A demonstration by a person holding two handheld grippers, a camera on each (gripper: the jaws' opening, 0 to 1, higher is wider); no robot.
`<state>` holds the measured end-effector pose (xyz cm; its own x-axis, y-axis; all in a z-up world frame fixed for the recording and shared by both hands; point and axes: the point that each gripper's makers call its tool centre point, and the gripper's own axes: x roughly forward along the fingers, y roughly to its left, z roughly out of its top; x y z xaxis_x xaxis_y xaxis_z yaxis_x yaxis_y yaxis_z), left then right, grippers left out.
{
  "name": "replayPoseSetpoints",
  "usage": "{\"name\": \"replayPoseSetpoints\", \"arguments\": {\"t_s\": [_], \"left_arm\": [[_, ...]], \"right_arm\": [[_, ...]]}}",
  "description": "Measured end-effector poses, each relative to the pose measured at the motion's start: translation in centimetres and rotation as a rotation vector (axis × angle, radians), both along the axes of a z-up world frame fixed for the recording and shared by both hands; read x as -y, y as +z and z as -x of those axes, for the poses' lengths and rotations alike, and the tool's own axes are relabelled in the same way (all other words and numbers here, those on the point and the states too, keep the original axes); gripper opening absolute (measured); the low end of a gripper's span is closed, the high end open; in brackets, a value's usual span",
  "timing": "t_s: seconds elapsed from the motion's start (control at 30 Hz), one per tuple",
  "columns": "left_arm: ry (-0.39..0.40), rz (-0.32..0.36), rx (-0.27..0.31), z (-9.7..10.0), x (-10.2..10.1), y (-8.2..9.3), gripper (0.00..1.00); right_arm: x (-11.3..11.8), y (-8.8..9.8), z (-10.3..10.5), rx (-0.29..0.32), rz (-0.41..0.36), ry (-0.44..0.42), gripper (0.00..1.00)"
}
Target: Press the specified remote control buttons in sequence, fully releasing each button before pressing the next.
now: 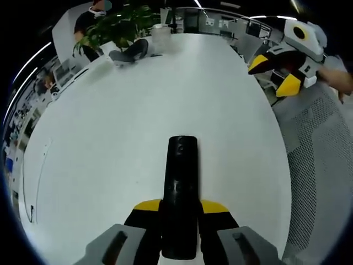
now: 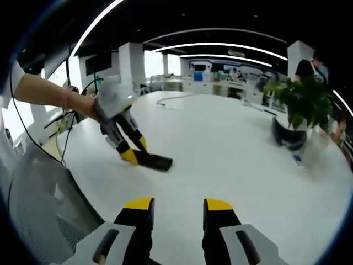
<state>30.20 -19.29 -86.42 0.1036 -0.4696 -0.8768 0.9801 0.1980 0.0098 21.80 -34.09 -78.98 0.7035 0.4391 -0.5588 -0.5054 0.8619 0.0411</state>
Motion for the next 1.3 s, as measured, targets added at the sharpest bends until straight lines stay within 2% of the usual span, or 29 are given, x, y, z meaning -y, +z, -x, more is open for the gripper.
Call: {"name": "replayPoseSetpoints", "arguments": {"t_s": [1.3], "left_arm": [[-0.036,-0.003,0.001,2.1,0.0,0.0,0.24]], "right_arm": [[-0.1,0.0,0.2,-0.004,-0.006,0.005,0.31]]}}
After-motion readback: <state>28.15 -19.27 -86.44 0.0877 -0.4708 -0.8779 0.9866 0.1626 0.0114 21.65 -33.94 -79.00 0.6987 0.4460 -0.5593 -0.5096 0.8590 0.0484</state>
